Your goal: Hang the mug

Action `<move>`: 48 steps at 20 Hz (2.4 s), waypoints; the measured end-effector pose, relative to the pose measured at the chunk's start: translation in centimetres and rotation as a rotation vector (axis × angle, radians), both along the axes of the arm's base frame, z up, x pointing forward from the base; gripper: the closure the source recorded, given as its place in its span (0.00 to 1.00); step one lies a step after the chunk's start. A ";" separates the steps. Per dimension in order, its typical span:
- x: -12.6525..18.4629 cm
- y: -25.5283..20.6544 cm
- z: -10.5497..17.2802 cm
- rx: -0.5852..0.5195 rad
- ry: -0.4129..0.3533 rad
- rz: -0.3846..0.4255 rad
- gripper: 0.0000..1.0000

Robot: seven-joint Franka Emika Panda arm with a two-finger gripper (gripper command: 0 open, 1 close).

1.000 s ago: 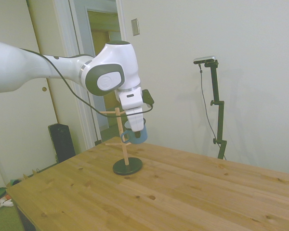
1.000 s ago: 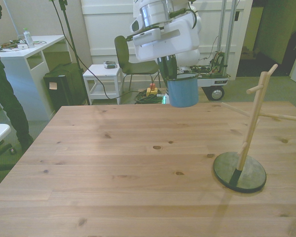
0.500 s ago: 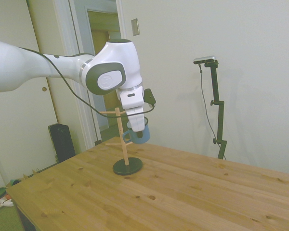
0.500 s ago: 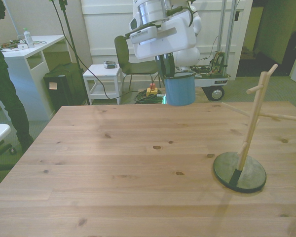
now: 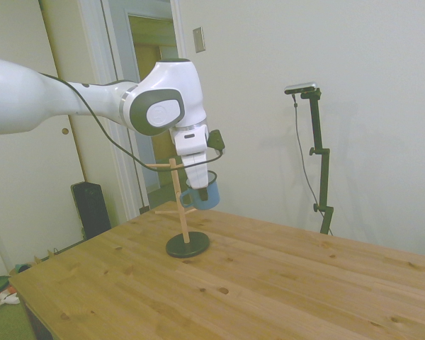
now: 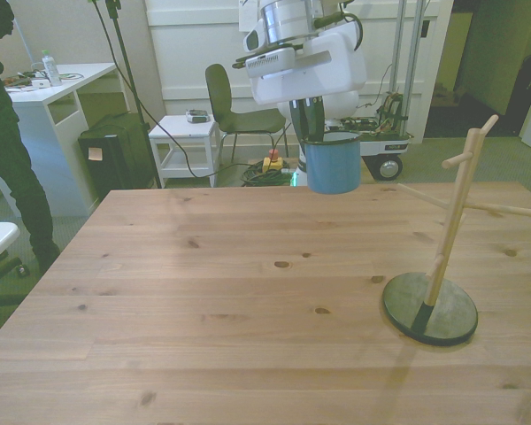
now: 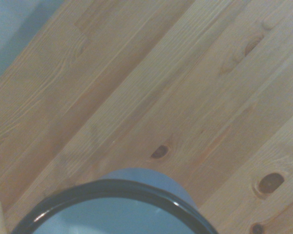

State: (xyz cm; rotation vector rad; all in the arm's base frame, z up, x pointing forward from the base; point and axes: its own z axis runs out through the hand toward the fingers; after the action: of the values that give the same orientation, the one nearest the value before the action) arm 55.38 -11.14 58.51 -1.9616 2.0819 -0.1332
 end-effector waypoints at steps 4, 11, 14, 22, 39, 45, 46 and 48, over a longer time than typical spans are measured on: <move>1.4 1.3 0.5 -0.006 0.009 -0.004 1.00; 3.1 4.2 0.7 -0.024 0.016 -0.009 1.00; 3.5 5.2 0.5 -0.027 0.022 -0.010 1.00; 5.1 6.2 -0.4 -0.028 0.043 -0.017 1.00; 6.8 10.2 -1.8 -0.038 0.064 -0.001 1.00; 7.7 10.4 -2.6 -0.046 0.073 0.000 1.00; 7.8 10.5 -2.7 -0.048 0.074 0.001 1.00; 8.1 10.7 -2.8 -0.049 0.072 0.002 1.00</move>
State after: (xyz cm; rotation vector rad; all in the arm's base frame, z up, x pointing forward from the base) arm 63.48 -0.45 55.74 -2.0256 2.1410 -0.1154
